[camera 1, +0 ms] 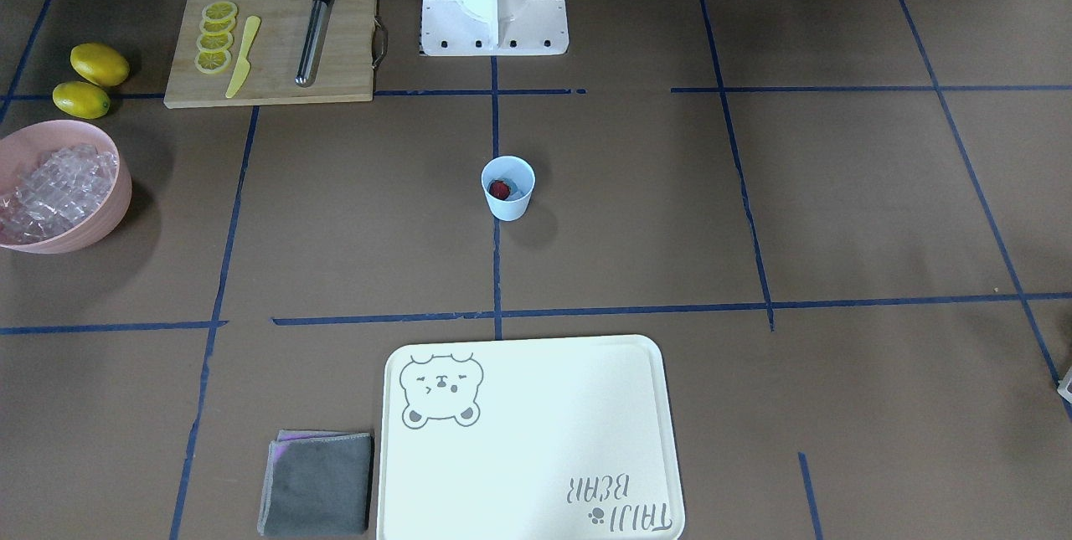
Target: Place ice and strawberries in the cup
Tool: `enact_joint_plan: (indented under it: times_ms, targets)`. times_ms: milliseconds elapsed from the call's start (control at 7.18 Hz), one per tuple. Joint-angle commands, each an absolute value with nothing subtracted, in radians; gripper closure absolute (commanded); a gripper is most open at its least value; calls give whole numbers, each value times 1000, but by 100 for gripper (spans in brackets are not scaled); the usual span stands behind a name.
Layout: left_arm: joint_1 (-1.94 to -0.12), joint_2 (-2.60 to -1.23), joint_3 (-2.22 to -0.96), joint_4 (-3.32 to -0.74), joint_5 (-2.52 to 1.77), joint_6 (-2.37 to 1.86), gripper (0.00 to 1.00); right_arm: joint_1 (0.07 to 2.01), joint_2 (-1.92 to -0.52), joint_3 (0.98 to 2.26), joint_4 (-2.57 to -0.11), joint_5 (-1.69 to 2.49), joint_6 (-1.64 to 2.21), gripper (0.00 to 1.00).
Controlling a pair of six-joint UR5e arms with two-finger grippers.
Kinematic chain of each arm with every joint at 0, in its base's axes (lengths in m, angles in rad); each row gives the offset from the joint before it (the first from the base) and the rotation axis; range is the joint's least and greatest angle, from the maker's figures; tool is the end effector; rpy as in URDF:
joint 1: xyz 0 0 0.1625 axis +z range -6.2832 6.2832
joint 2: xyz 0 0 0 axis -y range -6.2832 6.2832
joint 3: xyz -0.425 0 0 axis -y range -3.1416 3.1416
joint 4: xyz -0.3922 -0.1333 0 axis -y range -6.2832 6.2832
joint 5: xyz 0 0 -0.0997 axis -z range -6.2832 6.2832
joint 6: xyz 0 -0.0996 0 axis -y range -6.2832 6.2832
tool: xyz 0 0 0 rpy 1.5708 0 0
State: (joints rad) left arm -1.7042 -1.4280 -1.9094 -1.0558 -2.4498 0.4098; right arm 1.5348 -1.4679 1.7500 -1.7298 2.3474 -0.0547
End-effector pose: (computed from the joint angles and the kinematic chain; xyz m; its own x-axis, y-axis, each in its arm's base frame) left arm -0.1092 -0.3879 0.5985 0.6007 0.0774 -0.7957 -0.1233 0.9924 0.0035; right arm 0.0445 -0.5300 0.5343 0.7067 -0.1657 0.6878 0.0745 0.9842 0.1606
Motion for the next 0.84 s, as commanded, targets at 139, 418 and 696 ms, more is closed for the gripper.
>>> enact_joint_plan:
  times_ms: [139,418,696]
  targets:
    - [-1701,-1427,-1901,-1121,-2403,279,0,1534,-1509,1708,-1727,2319,-99,1]
    - [-1687,-1427,-1893,-1144,-2402,241,0,1539,-1538,1683,-1727,2329,-192,1]
    - [-1614,-1425,-1808,-1323,-2401,132,0,1543,-1557,1683,-1724,2329,-192,1]
